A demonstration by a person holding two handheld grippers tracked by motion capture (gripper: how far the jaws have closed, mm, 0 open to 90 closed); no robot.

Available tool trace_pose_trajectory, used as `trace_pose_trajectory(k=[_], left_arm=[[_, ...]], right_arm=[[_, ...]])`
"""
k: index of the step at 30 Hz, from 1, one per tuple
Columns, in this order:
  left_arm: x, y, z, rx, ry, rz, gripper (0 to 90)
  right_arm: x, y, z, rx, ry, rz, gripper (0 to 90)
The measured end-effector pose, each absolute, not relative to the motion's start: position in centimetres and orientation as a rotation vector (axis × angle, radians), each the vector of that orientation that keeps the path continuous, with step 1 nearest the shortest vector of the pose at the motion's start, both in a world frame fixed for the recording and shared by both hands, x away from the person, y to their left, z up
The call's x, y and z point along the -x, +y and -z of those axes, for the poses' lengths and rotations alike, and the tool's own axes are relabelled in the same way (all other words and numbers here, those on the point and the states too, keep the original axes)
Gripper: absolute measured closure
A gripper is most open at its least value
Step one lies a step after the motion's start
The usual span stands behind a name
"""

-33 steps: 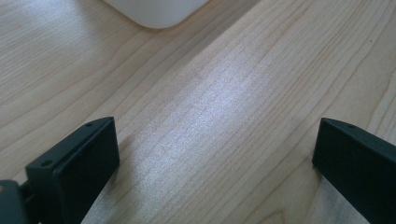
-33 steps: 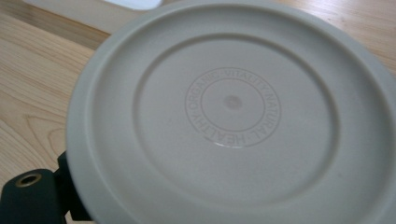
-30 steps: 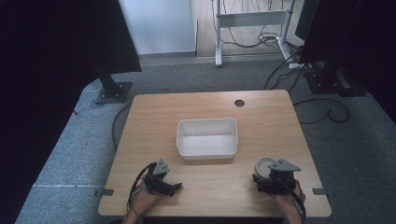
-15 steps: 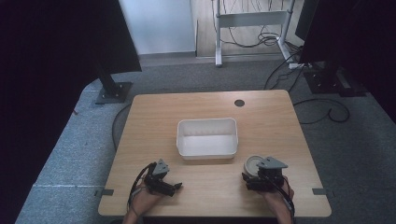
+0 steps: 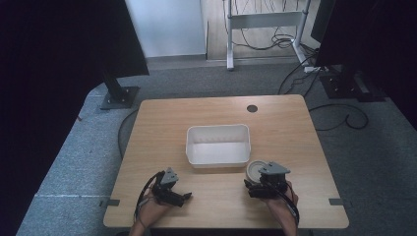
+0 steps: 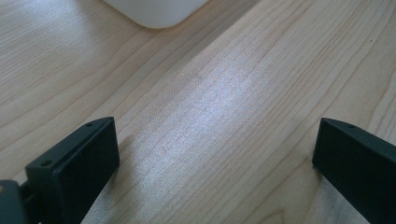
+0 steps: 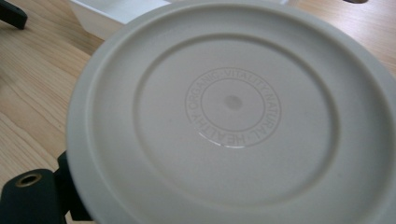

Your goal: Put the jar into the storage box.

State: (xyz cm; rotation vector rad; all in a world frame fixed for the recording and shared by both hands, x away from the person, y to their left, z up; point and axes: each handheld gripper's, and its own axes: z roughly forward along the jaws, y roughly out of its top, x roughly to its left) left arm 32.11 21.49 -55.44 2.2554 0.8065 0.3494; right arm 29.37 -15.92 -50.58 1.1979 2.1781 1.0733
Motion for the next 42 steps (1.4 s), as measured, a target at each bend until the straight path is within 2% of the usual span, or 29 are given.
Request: trace_pose_trajectory(k=[42], left_arm=[[-32.2, 21.4, 55.5, -2.252, 0.807, -0.348, 0.2]], right_arm=[[-32.8, -9.7, 49.0, -1.121, 2.243, -1.135, 9.3]])
